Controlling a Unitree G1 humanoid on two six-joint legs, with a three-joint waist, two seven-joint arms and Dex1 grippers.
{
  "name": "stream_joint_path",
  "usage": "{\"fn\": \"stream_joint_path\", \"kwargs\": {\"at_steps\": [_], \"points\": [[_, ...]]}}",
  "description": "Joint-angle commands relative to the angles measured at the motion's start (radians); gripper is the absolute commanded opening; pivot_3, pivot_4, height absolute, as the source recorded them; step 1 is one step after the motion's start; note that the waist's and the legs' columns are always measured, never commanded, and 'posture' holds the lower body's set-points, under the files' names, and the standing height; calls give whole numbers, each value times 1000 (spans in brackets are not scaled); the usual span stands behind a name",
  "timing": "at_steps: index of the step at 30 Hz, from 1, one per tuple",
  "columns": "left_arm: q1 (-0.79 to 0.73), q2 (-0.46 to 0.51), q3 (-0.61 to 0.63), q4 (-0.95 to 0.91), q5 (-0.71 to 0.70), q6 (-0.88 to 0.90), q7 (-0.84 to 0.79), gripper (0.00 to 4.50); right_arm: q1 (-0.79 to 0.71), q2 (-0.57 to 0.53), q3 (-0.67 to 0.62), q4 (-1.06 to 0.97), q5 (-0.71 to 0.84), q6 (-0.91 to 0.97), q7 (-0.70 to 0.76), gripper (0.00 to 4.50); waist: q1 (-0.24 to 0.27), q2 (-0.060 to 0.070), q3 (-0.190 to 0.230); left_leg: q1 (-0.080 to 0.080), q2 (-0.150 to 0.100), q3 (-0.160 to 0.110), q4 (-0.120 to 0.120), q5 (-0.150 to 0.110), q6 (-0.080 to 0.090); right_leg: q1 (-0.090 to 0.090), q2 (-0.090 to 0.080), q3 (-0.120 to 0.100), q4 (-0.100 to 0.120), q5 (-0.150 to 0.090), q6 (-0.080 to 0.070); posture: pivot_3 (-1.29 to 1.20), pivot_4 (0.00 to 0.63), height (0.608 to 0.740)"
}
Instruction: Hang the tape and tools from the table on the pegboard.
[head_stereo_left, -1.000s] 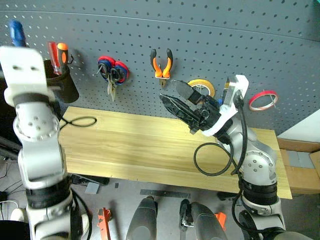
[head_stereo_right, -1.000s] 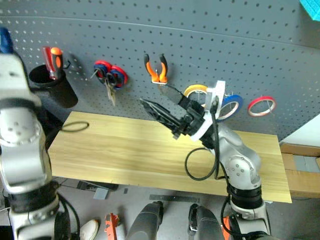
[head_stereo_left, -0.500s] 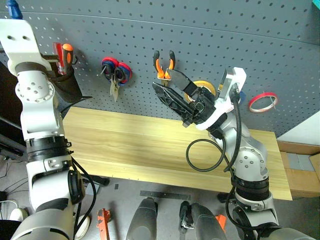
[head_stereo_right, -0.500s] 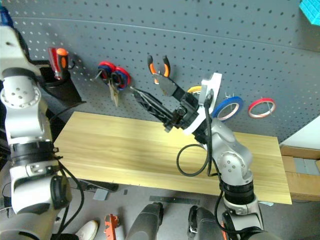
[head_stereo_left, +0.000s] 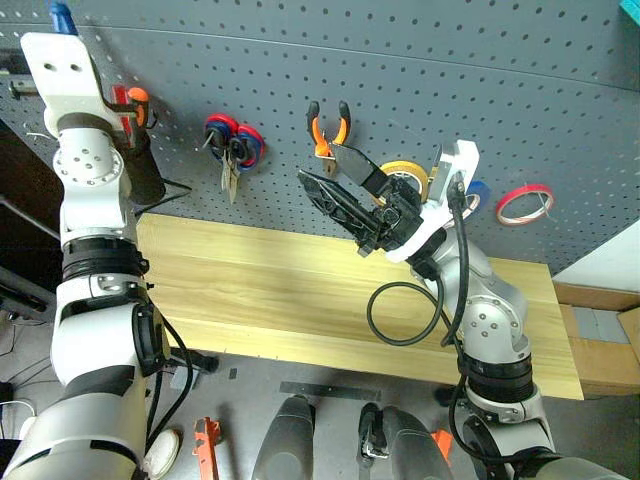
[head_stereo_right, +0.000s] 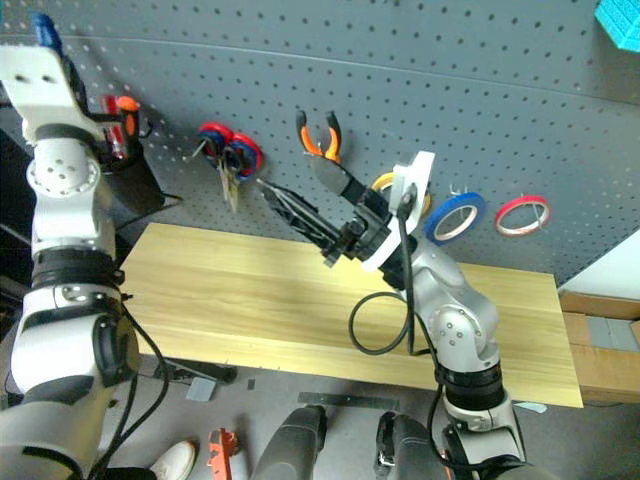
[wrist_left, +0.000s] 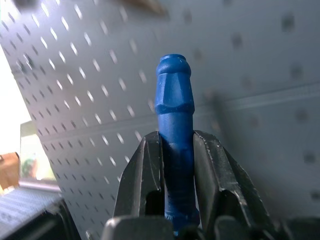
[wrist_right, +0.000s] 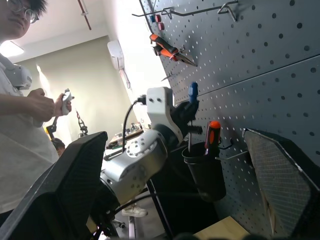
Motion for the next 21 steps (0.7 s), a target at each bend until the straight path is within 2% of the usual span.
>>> {"fn": "stream_joint_path", "kwargs": {"at_steps": [1, 11, 21], "points": [[-3, 2, 10, -15, -28, -9, -1, 489, -1, -3, -3, -29, -5, -21, 0, 4500, -4, 0, 0, 0, 0, 0, 0, 0, 0, 0, 0, 0, 0, 0, 0, 247, 182, 740], [164, -55, 37, -246, -74, 124, 43, 489, 17, -12, -3, -26, -27, -24, 0, 4500, -19, -1, 0, 1, 0, 0, 0, 0, 0, 0, 0, 0, 1, 1, -1, 244, 191, 740], [194, -55, 50, -365, -78, 201, 64, 3931, 16, -14, -3, -6, -35, -32, 12, 4500, -16, -1, -1, 2, 0, -1, 0, 1, -1, 1, 0, 0, 2, 1, -1, 261, 191, 740]]}}
